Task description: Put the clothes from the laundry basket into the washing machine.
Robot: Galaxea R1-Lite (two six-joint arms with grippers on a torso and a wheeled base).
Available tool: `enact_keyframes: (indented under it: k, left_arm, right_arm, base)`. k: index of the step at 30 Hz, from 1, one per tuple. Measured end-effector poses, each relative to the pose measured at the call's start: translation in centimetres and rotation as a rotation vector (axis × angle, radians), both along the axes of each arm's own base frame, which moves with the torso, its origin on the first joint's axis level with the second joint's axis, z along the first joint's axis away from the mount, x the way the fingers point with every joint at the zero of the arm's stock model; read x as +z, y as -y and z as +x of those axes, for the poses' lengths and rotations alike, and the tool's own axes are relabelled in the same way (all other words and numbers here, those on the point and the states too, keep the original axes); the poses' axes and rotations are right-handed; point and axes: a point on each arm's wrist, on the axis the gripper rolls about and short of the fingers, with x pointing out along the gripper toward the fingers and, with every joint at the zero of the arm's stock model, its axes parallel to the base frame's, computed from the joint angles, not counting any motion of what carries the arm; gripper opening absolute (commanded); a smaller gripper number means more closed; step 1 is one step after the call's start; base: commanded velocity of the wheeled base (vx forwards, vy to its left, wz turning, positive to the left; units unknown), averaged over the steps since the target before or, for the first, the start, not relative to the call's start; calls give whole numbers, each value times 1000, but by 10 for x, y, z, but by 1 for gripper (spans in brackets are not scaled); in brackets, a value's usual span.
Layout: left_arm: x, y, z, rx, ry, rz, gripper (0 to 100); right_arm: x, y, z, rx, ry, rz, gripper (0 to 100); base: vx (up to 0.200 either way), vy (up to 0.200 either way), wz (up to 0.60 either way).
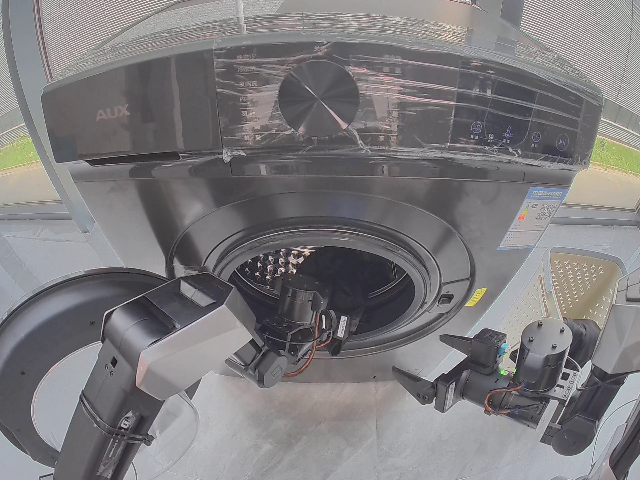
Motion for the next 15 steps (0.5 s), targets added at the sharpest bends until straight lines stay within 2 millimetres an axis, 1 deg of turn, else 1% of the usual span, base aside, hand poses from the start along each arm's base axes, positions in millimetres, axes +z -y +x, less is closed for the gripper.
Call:
enact_keyframes:
  k: [6,8,12,15]
  left_arm:
    - [-1,1,4,1,10,-7,0]
    - [1,-2,9,16,19,-13,0]
    - [16,5,19,27,76,-59,0]
    - [32,5,34,59,148,-107,0]
  right_arm:
    - [-1,0,0,0,-3,-2,100]
    - [-1,0,0,-1,-3,-2,100]
    - [-1,0,0,-1,-3,-2,100]
    - [-1,0,0,0,-3,-3,100]
  base:
    - [0,0,0]
    - [0,0,0]
    - [0,0,0]
    - [0,0,0]
